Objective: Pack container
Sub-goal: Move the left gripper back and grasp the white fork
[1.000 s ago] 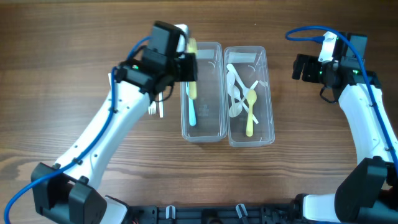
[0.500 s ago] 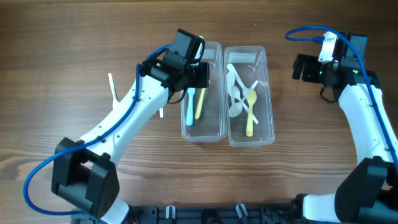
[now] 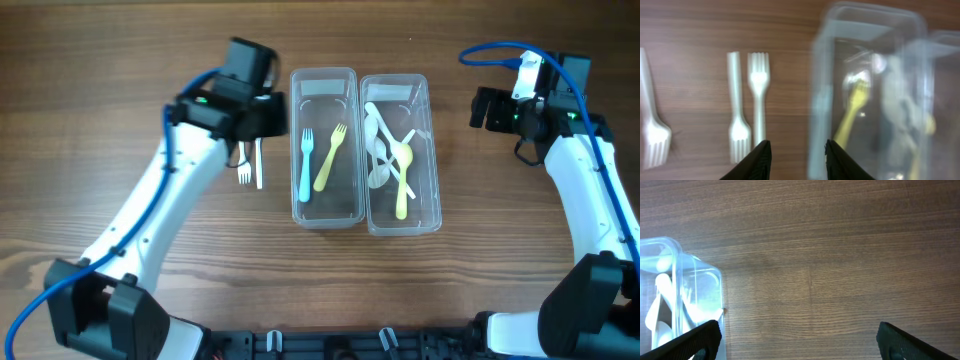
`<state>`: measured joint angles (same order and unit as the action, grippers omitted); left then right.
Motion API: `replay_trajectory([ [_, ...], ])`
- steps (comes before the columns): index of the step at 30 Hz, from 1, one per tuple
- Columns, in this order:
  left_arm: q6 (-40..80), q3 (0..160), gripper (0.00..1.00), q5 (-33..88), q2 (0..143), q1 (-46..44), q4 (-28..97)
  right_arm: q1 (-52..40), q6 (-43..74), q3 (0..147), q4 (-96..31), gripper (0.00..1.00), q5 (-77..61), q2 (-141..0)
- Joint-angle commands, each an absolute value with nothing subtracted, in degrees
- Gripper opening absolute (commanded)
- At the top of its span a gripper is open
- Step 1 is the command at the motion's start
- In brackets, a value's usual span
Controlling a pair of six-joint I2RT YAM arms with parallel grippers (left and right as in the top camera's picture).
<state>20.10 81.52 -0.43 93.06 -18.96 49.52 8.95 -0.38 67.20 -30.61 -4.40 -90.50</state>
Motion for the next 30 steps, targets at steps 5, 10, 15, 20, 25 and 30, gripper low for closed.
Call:
replay_trajectory([
  [5, 19.97, 80.51, 0.37, -2.68, 94.17, -12.88, 48.16, 9.02, -1.34, 66.83, -30.44, 1.0, -3.86, -89.69],
  [10, 19.97, 79.07, 0.38, -2.66, 98.39, -12.47, 44.6, 9.02, -1.37, 66.83, -30.44, 1.0, -3.84, -89.67],
  [15, 19.97, 78.52, 0.41, -2.44, 105.12, -12.51, 40.42, 9.02, -1.34, 66.83, -30.44, 1.0, -3.84, -89.69],
  [20, 19.73, 78.52, 0.42, -2.46, 111.07, -12.51, 39.33, 9.02, -1.34, 66.83, -30.44, 1.0, -3.86, -89.67],
  [25, 19.51, 78.54, 0.41, -2.44, 115.33, -12.53, 38.39, 9.02, -1.37, 66.83, -30.44, 1.0, -3.84, -89.67],
  [30, 17.78, 78.52, 0.37, -2.22, 117.05, -12.58, 38.11, 9.02, -1.34, 66.83, -30.44, 1.0, -3.86, -89.67],
])
